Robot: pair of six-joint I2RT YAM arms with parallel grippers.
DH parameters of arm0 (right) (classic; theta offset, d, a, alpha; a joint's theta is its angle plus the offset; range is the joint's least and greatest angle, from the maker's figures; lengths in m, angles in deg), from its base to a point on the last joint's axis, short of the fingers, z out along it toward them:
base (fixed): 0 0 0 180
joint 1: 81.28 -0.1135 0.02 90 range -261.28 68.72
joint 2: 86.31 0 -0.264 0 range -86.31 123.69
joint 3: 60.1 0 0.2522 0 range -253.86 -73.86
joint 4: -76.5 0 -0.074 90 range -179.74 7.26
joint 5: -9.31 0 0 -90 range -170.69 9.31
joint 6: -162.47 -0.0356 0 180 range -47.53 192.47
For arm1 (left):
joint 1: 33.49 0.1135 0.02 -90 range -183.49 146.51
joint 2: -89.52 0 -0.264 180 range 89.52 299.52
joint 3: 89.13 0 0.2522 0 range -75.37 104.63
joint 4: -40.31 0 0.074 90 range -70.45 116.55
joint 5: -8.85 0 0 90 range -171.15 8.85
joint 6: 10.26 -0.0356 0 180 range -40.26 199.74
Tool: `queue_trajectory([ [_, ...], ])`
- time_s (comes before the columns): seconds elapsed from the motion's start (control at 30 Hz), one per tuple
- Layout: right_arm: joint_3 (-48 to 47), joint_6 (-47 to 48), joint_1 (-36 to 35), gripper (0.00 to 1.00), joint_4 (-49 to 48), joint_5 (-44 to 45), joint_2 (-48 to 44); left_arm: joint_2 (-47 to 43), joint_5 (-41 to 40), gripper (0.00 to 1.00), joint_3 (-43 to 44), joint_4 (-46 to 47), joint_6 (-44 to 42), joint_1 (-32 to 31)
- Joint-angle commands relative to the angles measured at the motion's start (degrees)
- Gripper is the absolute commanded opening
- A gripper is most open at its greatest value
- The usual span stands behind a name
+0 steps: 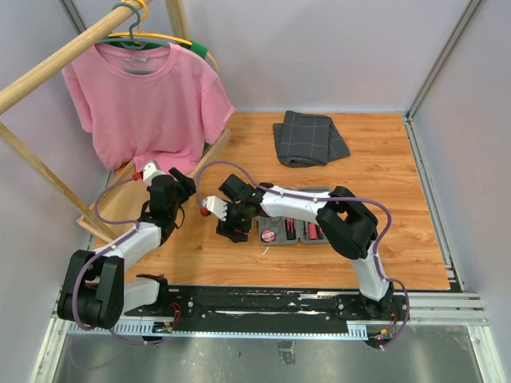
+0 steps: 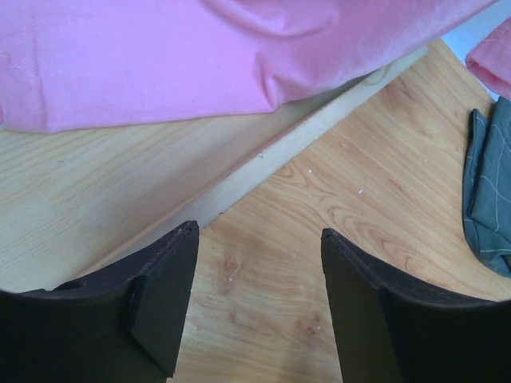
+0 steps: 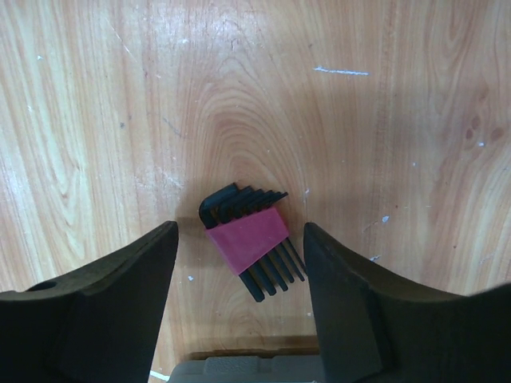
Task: Sort the tools into containers
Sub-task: Pick up the engineering item from the center of the board.
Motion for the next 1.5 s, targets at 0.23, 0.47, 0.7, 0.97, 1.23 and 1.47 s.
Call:
queue_trajectory([
  [0.23, 6.86, 13.08, -0.95, 0.76, -5.82, -9.26, -4.35, 0.23, -0.43, 0.67, 1.33, 0.49, 0.08, 0.64],
  [0.47, 2.12, 26.13, 0.67, 0.74, 3.61, -9.23, -0.68, 0.38, -0.43, 0.67, 1.50, 0.41, 0.04, 0.65],
  [0.7, -3.01, 30.31, 1.91, 0.69, 12.79, -9.40, 3.30, 0.41, -0.48, 0.67, 1.73, 0.06, -0.13, 0.73],
  [0.97, -2.20, 28.79, 1.94, 0.58, 13.26, -6.40, 4.34, 0.40, -0.61, 0.67, 1.90, -0.20, -0.14, 0.73],
  [1.23, -2.11, 27.18, 1.95, 0.48, 12.23, -3.22, 5.62, 0.64, -0.46, 0.67, 2.03, -0.18, -0.18, 0.73],
  [1.47, -4.03, 19.27, 1.95, 0.35, 11.30, -2.15, 5.80, 0.72, -0.45, 0.67, 2.03, -0.22, -0.13, 0.73],
])
